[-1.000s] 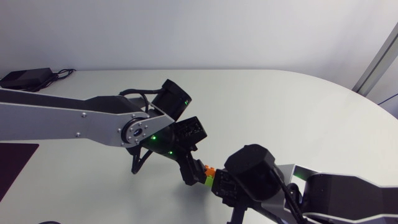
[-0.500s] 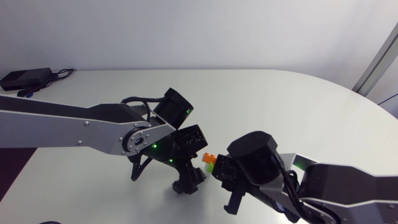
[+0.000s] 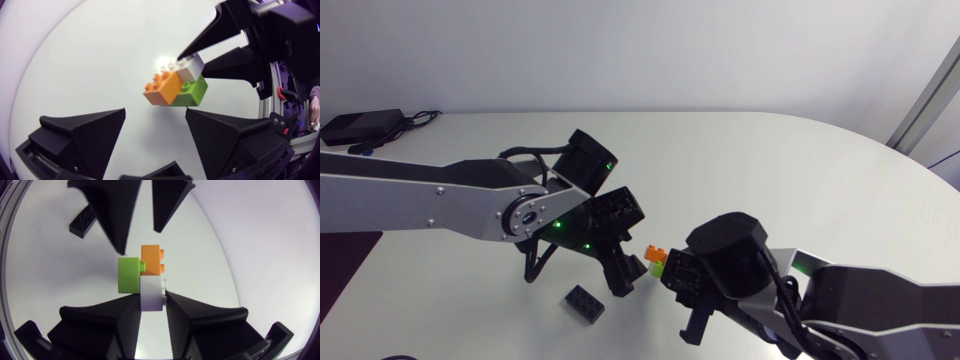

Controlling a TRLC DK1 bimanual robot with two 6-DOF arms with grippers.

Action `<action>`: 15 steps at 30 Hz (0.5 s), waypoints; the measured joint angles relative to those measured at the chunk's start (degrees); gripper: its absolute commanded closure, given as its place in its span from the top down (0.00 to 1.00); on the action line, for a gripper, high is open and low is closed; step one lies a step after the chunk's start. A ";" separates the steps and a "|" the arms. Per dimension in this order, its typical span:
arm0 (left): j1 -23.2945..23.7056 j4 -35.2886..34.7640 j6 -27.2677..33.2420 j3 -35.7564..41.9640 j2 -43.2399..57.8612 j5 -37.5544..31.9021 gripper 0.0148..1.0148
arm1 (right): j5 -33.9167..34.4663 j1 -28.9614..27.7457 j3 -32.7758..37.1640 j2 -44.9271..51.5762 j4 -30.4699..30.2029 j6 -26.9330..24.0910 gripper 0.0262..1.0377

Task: Disassemble duplo

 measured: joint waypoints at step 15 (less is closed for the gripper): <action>0.46 4.37 -3.17 0.15 -0.22 0.22 0.82 | 1.07 2.71 -0.46 2.93 0.83 0.04 0.20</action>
